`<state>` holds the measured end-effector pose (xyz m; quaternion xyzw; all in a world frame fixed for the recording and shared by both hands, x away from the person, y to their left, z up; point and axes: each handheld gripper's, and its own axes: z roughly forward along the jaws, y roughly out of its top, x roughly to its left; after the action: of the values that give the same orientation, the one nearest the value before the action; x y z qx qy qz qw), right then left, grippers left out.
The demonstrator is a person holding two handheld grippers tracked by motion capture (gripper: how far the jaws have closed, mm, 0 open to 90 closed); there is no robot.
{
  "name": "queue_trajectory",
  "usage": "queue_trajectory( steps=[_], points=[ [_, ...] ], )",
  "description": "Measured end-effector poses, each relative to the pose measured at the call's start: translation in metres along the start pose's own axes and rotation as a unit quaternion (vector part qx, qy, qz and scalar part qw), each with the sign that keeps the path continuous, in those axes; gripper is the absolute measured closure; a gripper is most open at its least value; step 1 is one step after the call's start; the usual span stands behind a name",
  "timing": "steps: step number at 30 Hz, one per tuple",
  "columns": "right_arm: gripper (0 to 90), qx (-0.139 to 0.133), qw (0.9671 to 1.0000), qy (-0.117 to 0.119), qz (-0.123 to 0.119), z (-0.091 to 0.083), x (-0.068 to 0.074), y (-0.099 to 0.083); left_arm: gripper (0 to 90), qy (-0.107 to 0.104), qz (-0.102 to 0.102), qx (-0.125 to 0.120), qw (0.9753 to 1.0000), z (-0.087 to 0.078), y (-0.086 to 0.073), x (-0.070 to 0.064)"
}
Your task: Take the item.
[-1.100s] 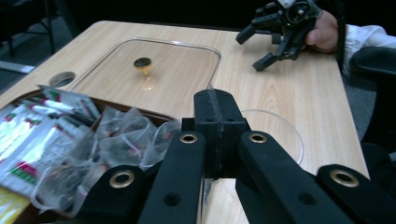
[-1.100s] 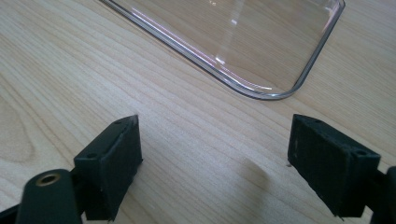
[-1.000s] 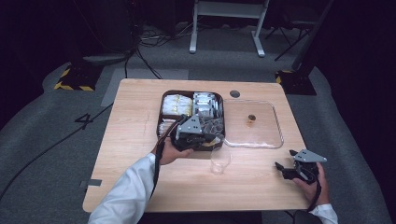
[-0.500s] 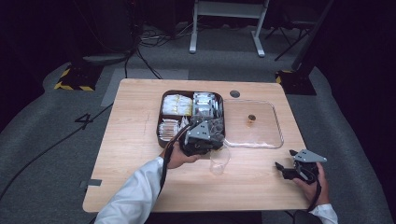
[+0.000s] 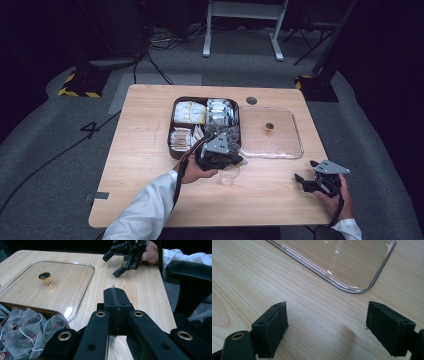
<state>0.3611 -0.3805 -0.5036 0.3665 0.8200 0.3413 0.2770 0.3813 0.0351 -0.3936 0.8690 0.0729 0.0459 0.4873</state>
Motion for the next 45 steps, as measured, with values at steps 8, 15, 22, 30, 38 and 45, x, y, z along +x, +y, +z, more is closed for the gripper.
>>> queue_trajectory(
  steps=[8,15,22,30,38,45],
  points=[
    [17.8,0.000,1.0000,0.000,0.000,0.000,0.000,0.000,88.7,-0.003,-0.014,0.019,0.9997,0.005,-0.013,0.001],
    [17.8,0.000,1.0000,0.000,0.000,0.000,0.000,0.000,78.3,0.001,-0.032,0.034,0.9989,0.009,-0.023,0.008],
    [17.8,0.000,1.0000,0.000,0.000,0.000,0.000,0.000,75.6,0.006,-0.031,0.036,0.9989,0.008,-0.024,0.009],
    [17.8,0.000,1.0000,0.000,0.001,0.000,0.000,0.000,65.1,0.031,-0.023,0.037,0.9986,0.000,-0.023,0.013],
    [17.8,0.000,1.0000,0.000,0.001,0.000,0.000,0.000,41.7,0.071,-0.025,0.059,0.9954,-0.013,-0.024,0.015],
    [17.8,0.000,1.0000,0.000,0.001,0.000,0.000,0.000,27.3,0.097,-0.033,0.073,0.9920,-0.020,-0.028,0.016]
  ],
)
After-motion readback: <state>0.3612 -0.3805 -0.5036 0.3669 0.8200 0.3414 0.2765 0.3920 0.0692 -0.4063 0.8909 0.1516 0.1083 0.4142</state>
